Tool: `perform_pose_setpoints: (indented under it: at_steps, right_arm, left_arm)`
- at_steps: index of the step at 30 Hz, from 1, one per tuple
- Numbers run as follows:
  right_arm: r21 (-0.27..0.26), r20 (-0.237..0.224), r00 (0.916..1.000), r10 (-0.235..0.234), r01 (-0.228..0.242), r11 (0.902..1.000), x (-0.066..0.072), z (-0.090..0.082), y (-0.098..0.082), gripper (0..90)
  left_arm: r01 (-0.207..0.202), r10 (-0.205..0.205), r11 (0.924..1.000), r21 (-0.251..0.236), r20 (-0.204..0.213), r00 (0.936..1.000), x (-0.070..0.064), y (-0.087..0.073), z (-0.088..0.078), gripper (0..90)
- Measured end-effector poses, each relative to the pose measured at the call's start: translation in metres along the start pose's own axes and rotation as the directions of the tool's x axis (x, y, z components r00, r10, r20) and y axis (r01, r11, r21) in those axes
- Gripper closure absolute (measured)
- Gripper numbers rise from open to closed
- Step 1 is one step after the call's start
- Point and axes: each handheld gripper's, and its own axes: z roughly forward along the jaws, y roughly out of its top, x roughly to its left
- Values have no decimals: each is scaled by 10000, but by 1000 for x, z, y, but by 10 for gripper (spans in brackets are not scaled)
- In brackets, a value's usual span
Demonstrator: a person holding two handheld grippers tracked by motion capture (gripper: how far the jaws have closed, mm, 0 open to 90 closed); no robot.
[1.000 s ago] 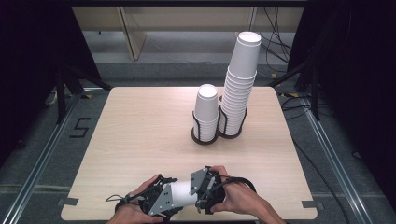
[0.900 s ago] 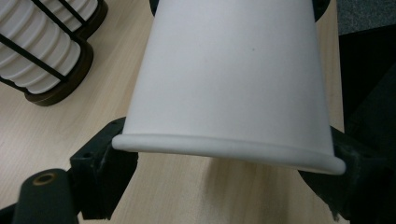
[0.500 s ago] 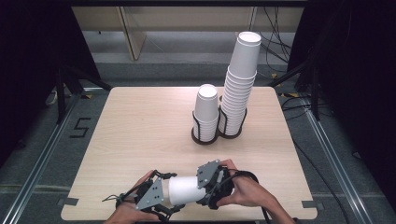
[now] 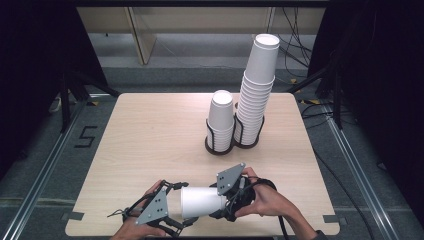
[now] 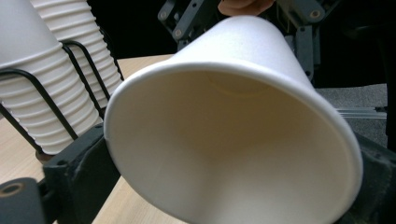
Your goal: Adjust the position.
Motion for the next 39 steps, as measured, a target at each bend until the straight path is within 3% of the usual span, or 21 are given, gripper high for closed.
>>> perform_pose_setpoints:
  at_steps: [4,7,10,15,20,22,24,26,27,30,32,34,35,37,39]
  right_arm:
    - [22,-76,9999,112,-111,9999,0,1,-1,251]
    - [266,69,10000,-70,69,9996,0,2,-1,251]
    - [521,115,9999,82,-88,9986,2,5,-2,239]
    - [1355,823,9966,-27,-85,9907,8,13,4,171]
    - [2261,1272,9879,-892,587,9723,18,21,14,178]
    - [2588,1419,9775,-1561,1155,9590,20,23,18,186]
    - [2776,1413,9785,-1500,1063,9548,23,27,19,182]
    - [3014,1509,9702,-1896,1375,9435,22,29,21,196]
    - [3044,1474,9756,-1625,1116,9460,24,31,20,209]
    - [3066,1391,9733,-1825,1329,9425,22,34,19,242]
    - [3012,1320,9745,-1816,1351,9439,22,34,18,242]
    - [2790,1243,9810,-1489,1094,9540,22,31,17,238]
    - [2531,1153,9800,-1621,1289,9588,20,30,16,237]
    - [2128,1092,9838,-1423,1167,9701,16,27,14,236]
    - [1268,639,9940,-888,802,9887,12,23,10,237]
  left_arm:
    - [-43,37,9996,264,209,9998,3,1,-2,94]
    - [-118,96,9983,578,382,9992,3,3,-1,118]
    - [-164,130,9961,862,395,9991,2,4,-1,134]
    - [-224,179,9900,1395,335,9993,-1,7,2,144]
    - [-294,220,9820,1863,419,9989,-4,10,4,145]
    - [-350,271,9798,1967,426,9987,-5,12,4,145]
    - [-379,300,9792,1995,426,9986,-5,13,4,145]
    - [-332,247,9822,1850,486,9985,-6,12,5,145]
    - [-343,250,9810,1909,508,9984,-6,12,5,145]
    - [-336,240,9798,1972,510,9984,-6,11,6,143]
    - [-54,-40,9859,1672,561,9984,-5,9,7,127]
    - [226,-295,9899,1397,473,9984,-4,8,6,100]
    - [364,-411,9923,1185,379,9984,-3,7,6,90]
    - [772,-788,9940,781,181,9967,-2,6,5,55]
    - [1122,-1127,9929,389,118,9936,2,6,2,47]
